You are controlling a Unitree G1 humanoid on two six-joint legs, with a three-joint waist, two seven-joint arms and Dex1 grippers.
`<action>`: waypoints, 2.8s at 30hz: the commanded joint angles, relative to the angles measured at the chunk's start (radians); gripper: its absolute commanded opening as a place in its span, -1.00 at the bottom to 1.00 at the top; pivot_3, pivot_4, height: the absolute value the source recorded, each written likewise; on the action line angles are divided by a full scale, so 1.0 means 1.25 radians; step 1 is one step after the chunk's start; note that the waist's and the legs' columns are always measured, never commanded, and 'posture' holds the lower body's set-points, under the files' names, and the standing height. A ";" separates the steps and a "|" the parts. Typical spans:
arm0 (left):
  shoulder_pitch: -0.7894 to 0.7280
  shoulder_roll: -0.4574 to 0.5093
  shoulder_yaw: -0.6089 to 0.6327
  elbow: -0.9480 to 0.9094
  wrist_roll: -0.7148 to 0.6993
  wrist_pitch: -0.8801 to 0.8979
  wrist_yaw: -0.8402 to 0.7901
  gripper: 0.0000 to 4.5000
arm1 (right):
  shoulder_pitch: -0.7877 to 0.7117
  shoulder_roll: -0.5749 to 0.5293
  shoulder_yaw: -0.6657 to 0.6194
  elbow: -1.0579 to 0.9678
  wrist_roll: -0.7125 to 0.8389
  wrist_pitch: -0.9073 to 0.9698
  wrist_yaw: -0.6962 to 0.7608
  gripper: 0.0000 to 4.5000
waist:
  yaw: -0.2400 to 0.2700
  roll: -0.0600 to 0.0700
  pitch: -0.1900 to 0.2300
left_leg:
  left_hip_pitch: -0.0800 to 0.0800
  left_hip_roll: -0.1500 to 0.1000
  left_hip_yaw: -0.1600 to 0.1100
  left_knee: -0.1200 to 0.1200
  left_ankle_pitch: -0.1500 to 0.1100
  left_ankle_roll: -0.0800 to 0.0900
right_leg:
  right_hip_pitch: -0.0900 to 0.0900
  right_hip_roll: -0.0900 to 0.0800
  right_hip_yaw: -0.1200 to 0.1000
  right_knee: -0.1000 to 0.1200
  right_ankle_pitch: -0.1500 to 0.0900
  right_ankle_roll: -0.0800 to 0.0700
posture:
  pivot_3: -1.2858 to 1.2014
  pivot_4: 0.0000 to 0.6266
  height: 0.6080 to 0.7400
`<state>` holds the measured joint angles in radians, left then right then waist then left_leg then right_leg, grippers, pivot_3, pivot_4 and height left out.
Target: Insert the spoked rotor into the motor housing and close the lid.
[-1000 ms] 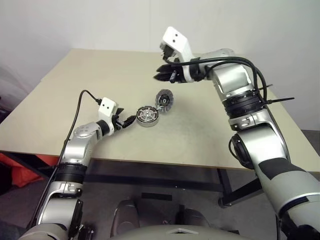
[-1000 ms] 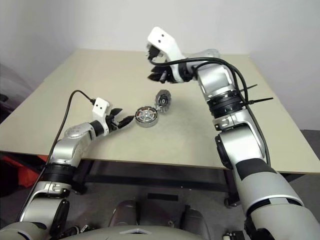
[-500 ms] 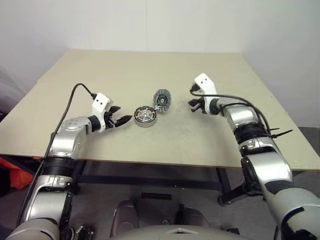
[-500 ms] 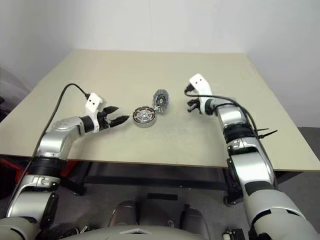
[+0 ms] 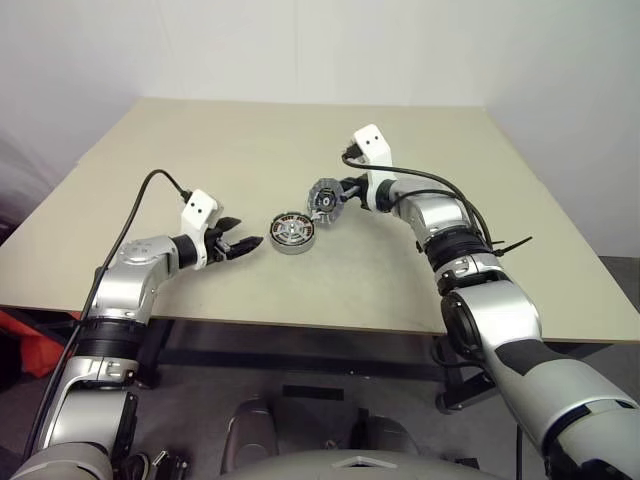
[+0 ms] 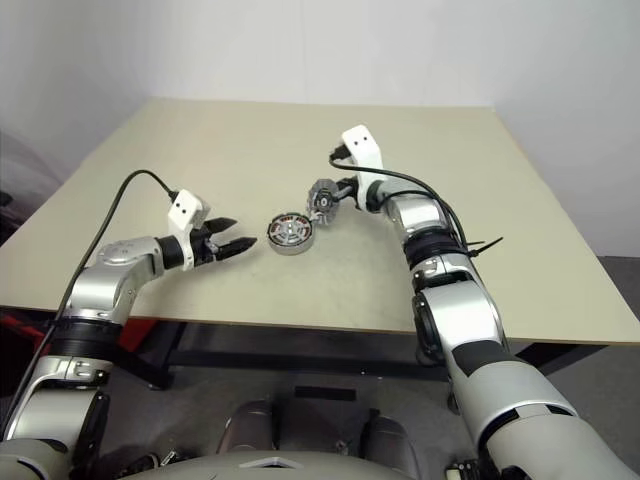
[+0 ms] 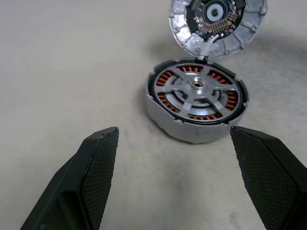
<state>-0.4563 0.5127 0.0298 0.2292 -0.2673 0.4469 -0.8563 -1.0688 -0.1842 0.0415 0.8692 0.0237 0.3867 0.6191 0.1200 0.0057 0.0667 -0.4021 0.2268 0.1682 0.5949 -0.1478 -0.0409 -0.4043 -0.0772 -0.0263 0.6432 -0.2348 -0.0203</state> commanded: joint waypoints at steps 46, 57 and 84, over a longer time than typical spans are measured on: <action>0.012 0.052 0.034 -0.045 -0.013 0.001 0.032 0.75 | 0.188 0.212 0.099 -0.068 -0.015 -0.240 -0.066 -0.98 | -0.022 0.000 0.000 | 0.017 -0.002 0.000 -0.015 0.003 -0.004 | 0.007 0.001 0.003 -0.002 -0.001 -0.001 | 0.03 -1.00 1.00; 0.029 0.087 0.008 -0.007 0.019 -0.038 -0.002 0.75 | 0.224 0.141 0.107 -0.271 0.012 -0.268 0.036 -0.98 | -0.021 -0.001 0.000 | 0.014 -0.002 0.000 -0.015 0.002 -0.004 | 0.004 0.001 0.003 -0.002 -0.001 -0.001 | 0.03 -1.00 1.00; 0.089 0.097 0.024 -0.040 0.003 -0.035 -0.012 0.75 | 0.205 0.148 0.121 -0.078 -0.031 -0.284 0.011 0.77 | -0.022 -0.001 0.000 | 0.014 -0.002 0.000 -0.016 0.002 -0.004 | 0.004 0.001 0.003 -0.002 -0.002 -0.001 | 0.03 -1.00 1.00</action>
<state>-0.3434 0.6269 0.0369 0.2157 -0.2507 0.4026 -0.8734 -0.7806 -0.0044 0.2088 0.7726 -0.0307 0.0502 0.6395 0.0924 0.0049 0.0666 -0.3844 0.2242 0.1681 0.5755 -0.1448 -0.0461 -0.3994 -0.0754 -0.0226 0.6405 -0.2368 -0.0220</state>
